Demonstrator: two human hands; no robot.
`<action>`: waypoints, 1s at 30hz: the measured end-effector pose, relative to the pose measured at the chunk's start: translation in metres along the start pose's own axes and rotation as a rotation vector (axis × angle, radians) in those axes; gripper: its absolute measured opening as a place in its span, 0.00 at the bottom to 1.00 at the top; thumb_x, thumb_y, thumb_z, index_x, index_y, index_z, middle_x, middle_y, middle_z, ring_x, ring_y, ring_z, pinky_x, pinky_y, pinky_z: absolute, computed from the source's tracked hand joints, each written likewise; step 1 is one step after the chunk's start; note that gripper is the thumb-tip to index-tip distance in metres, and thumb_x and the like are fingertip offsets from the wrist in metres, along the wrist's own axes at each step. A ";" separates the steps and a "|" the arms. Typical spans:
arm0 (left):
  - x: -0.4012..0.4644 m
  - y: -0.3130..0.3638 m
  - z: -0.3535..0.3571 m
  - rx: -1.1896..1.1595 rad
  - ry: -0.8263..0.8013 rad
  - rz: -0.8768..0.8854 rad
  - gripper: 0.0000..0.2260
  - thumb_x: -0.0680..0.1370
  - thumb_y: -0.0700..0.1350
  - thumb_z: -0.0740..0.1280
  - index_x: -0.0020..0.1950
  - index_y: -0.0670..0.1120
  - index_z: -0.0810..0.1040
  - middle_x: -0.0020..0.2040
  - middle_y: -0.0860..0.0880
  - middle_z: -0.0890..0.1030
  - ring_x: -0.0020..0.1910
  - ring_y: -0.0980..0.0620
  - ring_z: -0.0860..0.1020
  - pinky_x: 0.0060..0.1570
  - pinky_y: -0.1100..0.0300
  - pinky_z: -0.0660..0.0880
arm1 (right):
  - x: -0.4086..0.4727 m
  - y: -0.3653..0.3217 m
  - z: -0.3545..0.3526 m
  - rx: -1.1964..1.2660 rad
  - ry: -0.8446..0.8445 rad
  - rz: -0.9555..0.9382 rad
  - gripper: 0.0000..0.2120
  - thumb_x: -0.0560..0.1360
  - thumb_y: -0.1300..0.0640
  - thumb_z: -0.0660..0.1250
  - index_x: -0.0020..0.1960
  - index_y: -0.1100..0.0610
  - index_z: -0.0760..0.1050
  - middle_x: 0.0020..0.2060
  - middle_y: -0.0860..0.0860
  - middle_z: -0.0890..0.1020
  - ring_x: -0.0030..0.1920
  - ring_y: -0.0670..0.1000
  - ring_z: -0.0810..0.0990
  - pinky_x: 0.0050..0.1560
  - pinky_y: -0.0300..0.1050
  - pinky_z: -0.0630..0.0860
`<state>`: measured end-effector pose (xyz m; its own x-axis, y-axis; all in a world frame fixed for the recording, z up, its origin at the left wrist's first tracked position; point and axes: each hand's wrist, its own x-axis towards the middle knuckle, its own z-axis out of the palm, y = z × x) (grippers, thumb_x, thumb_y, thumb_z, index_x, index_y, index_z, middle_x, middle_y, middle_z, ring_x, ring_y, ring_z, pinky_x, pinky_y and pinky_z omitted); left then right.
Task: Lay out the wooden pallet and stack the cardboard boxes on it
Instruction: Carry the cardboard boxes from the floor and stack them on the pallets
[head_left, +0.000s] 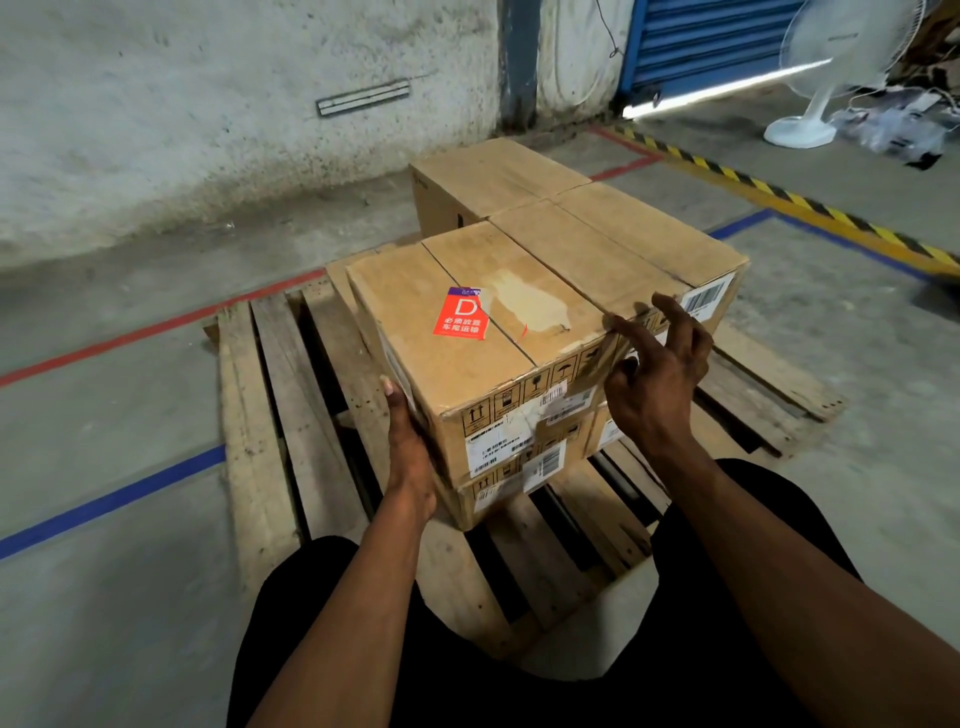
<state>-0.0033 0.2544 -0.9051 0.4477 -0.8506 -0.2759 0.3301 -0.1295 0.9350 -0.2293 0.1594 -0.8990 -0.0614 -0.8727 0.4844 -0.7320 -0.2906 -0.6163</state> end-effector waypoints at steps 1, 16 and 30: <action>-0.004 0.004 0.000 0.012 -0.001 0.002 0.26 0.87 0.61 0.42 0.79 0.55 0.67 0.59 0.59 0.75 0.57 0.61 0.74 0.57 0.60 0.68 | 0.001 0.000 0.000 0.002 0.004 -0.007 0.29 0.66 0.53 0.62 0.67 0.47 0.81 0.77 0.55 0.65 0.77 0.63 0.56 0.72 0.69 0.62; 0.038 0.007 -0.050 -0.081 0.076 -0.173 0.60 0.59 0.89 0.47 0.85 0.59 0.54 0.85 0.53 0.58 0.84 0.51 0.57 0.80 0.35 0.50 | -0.018 -0.010 0.016 -0.165 -0.036 -0.167 0.40 0.68 0.51 0.66 0.80 0.50 0.65 0.83 0.56 0.58 0.79 0.67 0.57 0.75 0.68 0.59; 0.070 0.033 -0.033 -0.160 0.024 -0.074 0.40 0.81 0.73 0.40 0.77 0.50 0.72 0.70 0.48 0.79 0.57 0.54 0.81 0.58 0.62 0.72 | -0.010 -0.002 0.014 -0.262 -0.106 -0.352 0.42 0.67 0.60 0.68 0.81 0.46 0.65 0.81 0.49 0.64 0.79 0.64 0.60 0.71 0.69 0.62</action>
<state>0.0663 0.2079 -0.9007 0.4363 -0.8290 -0.3497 0.4900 -0.1071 0.8651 -0.2177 0.1637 -0.9112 0.2817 -0.7779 0.5617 -0.8437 -0.4796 -0.2411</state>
